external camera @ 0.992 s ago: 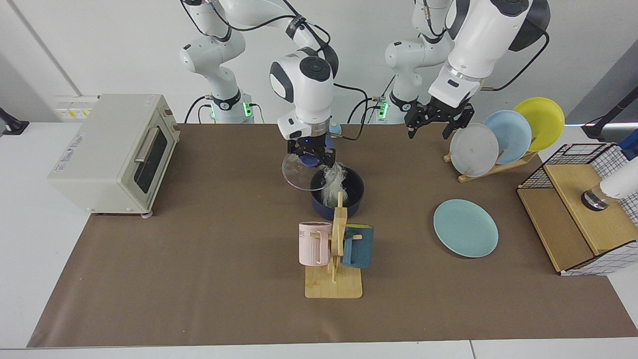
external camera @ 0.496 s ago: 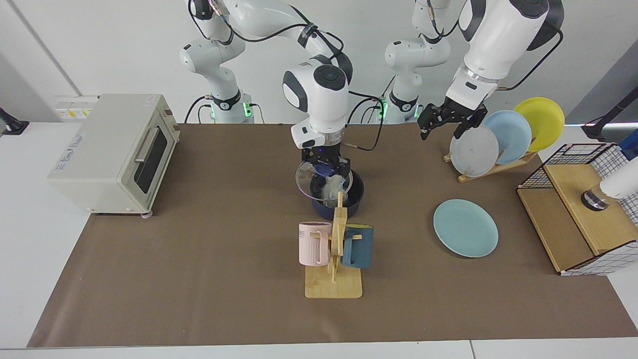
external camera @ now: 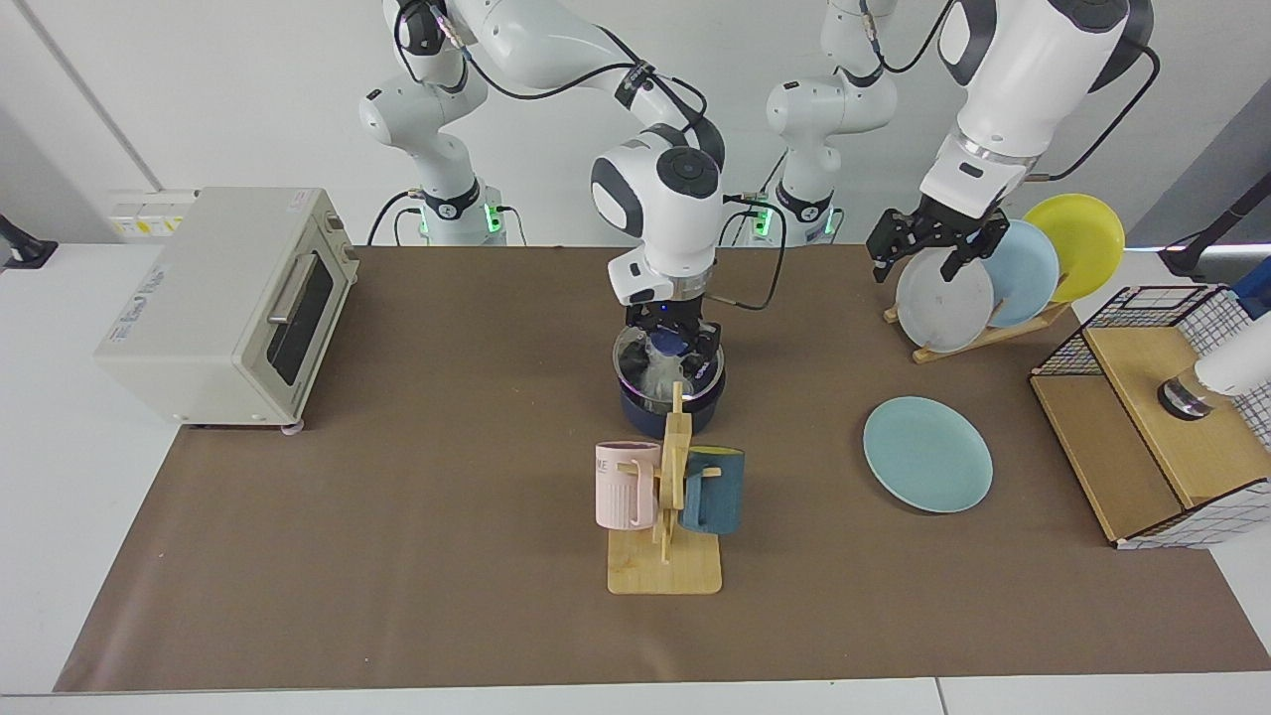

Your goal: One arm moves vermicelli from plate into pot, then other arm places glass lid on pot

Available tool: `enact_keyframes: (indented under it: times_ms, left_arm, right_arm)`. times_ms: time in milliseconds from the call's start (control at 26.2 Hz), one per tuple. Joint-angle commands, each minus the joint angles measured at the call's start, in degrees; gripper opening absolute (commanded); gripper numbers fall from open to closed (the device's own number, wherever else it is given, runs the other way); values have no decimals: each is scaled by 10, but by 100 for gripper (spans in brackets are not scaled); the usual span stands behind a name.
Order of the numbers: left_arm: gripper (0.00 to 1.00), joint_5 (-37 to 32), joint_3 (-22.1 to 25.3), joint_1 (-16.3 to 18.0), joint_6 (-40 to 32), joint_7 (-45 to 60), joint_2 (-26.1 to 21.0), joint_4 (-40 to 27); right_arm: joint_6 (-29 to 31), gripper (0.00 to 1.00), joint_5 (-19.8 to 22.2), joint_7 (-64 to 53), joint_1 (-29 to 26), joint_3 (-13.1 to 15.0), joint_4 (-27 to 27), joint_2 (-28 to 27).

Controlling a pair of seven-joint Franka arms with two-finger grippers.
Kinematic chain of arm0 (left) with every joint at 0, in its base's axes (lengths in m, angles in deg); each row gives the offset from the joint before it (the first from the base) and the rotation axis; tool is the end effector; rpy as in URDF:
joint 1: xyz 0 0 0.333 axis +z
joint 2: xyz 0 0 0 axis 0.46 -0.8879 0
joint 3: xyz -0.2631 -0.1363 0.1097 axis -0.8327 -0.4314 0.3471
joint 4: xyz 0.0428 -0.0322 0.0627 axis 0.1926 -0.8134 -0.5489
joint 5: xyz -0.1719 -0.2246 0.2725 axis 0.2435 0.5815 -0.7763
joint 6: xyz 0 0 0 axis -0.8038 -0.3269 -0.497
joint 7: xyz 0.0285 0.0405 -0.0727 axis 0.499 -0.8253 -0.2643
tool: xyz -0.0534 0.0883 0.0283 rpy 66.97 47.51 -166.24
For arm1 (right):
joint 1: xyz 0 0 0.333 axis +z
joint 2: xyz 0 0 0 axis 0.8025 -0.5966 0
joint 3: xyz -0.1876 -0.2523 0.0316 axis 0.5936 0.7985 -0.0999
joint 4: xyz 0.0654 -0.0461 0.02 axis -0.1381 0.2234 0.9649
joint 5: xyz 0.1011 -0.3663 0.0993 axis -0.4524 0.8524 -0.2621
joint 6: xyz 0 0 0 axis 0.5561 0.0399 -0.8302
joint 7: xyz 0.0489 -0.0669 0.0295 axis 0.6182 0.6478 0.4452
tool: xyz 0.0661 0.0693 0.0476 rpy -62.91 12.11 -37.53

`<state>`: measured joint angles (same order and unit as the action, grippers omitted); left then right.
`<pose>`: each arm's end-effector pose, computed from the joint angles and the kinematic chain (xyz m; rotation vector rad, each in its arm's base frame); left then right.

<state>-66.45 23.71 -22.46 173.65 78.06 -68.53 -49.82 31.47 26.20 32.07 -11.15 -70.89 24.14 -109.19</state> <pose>0.5467 -0.0719 0.6102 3.1288 -0.0064 0.0000 0.5344 0.4213 0.4032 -3.0199 0.8454 0.0316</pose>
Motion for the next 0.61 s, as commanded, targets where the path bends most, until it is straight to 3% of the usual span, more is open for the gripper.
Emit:
enact_keyframes:
  times_ms: [0,191,572]
  left_arm:
    - [100,-18,2,-3,11,18,15,-16]
    - [100,-17,2,-4,16,104,14,-16]
    - [100,-7,2,-4,22,101,14,-17]
  right_arm:
    - [-6,24,-13,11,-2,2,-21,-9]
    - [-3,24,-12,12,3,2,-21,-13]
    - [29,24,-15,14,-2,3,-17,-20]
